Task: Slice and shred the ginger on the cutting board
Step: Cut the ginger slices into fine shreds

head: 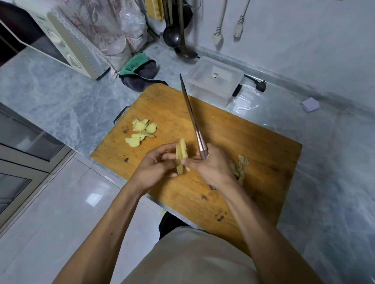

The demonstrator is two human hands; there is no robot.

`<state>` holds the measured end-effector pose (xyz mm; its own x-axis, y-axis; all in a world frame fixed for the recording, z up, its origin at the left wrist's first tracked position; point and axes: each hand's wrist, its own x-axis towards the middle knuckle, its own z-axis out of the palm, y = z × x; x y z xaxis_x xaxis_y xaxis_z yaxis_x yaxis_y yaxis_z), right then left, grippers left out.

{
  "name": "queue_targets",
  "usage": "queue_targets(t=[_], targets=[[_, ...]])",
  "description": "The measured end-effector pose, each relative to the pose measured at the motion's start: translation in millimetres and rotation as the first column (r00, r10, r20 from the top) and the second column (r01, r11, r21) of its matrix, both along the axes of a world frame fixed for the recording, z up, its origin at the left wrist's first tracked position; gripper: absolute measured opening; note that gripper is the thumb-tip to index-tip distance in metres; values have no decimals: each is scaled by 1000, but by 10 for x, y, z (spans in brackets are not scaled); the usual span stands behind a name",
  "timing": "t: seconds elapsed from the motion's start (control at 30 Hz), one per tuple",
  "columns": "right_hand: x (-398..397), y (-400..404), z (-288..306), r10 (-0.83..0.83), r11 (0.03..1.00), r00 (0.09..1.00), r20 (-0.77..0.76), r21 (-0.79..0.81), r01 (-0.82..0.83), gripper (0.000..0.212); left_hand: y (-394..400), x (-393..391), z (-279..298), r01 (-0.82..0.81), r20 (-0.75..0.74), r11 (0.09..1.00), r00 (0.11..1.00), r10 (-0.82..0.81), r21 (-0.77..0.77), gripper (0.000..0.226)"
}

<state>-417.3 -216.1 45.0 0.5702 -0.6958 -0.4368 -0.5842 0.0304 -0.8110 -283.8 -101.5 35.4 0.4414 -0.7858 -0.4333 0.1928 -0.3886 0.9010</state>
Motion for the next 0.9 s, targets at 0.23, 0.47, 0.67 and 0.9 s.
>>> queue_targets(t=[0.23, 0.47, 0.67, 0.9], targets=[[52, -23, -15, 22, 1000, 1000, -21, -22, -22, 24, 70, 46, 20, 9, -116, 1000, 993, -8, 13, 41], [8, -62, -64, 27, 999, 998, -59, -23, -29, 22, 148, 204, -75, -18, -125, 994, 992, 32, 106, 33], [19, -87, -23, 47, 996, 997, -69, -71, -52, 20, 152, 259, -118, -195, -105, 965, 971, 215, 178, 25], [70, -74, 24, 47, 997, 998, -29, -59, -49, 21, -44, 121, -125, -355, -106, 912, 918, 382, 207, 17]])
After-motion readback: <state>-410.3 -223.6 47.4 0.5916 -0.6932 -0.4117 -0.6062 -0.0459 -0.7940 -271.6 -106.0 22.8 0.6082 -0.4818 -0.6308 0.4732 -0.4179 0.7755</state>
